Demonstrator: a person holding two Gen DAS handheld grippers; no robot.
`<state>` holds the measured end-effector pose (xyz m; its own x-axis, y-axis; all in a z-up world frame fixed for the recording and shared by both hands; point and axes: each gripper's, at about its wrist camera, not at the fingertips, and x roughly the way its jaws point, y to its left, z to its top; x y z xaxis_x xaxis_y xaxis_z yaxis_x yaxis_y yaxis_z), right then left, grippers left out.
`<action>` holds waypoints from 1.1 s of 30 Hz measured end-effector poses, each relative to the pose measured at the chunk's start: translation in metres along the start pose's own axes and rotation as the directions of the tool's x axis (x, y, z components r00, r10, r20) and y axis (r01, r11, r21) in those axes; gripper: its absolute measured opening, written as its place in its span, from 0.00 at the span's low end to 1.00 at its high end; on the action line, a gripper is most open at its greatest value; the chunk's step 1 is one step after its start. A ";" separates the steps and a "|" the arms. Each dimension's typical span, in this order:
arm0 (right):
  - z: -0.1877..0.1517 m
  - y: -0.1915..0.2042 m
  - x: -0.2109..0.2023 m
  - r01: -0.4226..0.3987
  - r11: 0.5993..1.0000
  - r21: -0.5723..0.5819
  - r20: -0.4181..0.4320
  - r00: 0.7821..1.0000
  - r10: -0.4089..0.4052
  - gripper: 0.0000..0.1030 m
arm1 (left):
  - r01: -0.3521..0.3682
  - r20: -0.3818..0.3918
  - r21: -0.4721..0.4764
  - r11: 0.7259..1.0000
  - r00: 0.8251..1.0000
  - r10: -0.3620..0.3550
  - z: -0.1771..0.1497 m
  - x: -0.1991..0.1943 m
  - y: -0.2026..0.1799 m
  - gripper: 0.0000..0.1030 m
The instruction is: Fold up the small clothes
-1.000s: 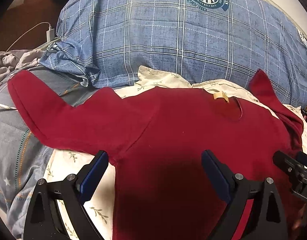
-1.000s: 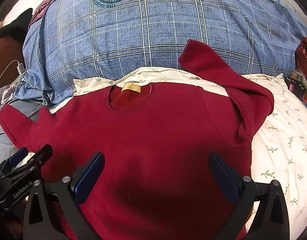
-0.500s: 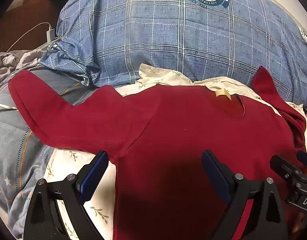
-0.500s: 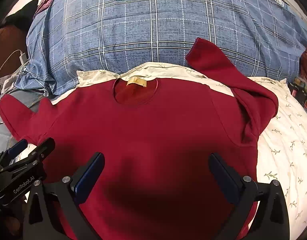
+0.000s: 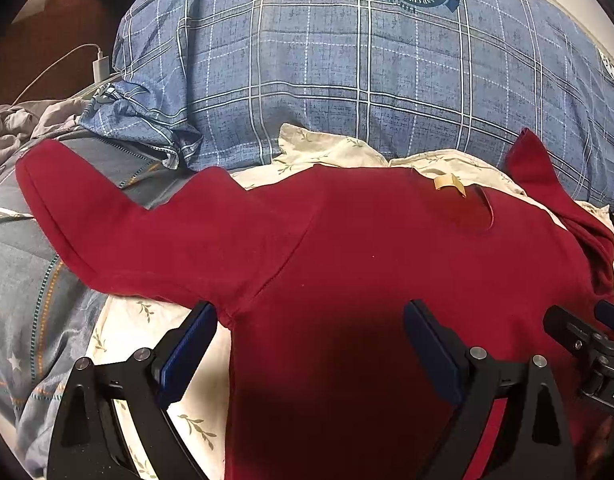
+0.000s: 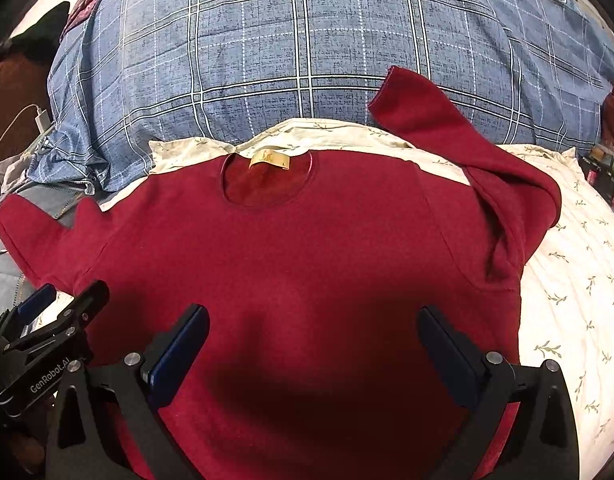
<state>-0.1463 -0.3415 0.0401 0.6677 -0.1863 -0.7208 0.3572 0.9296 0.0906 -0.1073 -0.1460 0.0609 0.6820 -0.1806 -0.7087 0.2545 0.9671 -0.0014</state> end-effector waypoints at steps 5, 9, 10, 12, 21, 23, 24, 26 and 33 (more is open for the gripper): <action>0.000 0.001 0.001 0.000 1.000 -0.007 -0.012 1.000 0.000 1.00 | 0.007 0.007 -0.004 1.000 1.000 -0.007 0.000 -0.001 0.001 0.91; 0.001 0.002 0.000 0.005 1.000 -0.013 -0.005 1.000 -0.005 1.00 | 0.011 0.010 -0.012 1.000 1.000 -0.010 0.000 -0.002 0.003 0.91; 0.001 0.002 0.000 0.004 1.000 -0.014 -0.006 1.000 -0.004 1.00 | 0.010 0.009 -0.012 1.000 1.000 -0.010 0.000 -0.001 0.003 0.91; 0.002 0.002 0.000 0.004 1.000 -0.014 -0.007 1.000 -0.004 1.00 | 0.009 0.007 -0.010 1.000 1.000 -0.009 0.000 -0.001 0.003 0.91; 0.003 0.004 0.003 0.011 1.000 -0.023 -0.010 1.000 -0.011 1.00 | 0.007 0.004 -0.006 1.000 1.000 -0.007 0.000 0.000 0.001 0.91; 0.004 0.004 0.004 0.022 0.999 -0.028 -0.009 1.000 -0.023 1.00 | 0.007 0.003 -0.005 1.000 1.000 -0.007 0.000 0.000 0.001 0.91; 0.004 0.004 0.004 0.028 0.999 -0.030 -0.008 1.000 -0.028 1.00 | 0.007 0.002 -0.005 1.000 1.000 -0.007 0.000 0.001 0.000 0.91; 0.004 0.004 0.005 0.026 0.999 -0.031 -0.009 1.000 -0.026 1.00 | 0.006 0.000 -0.004 1.000 1.000 -0.006 0.000 0.002 0.000 0.91; 0.004 0.006 0.008 0.014 0.999 -0.036 -0.012 1.000 -0.015 1.00 | 0.001 -0.009 -0.002 1.000 1.000 -0.001 0.001 0.007 -0.001 0.91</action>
<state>-0.1362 -0.3389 0.0382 0.6542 -0.1961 -0.7304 0.3433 0.9376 0.0557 -0.1024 -0.1488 0.0562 0.6753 -0.1801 -0.7152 0.2537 0.9673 -0.0040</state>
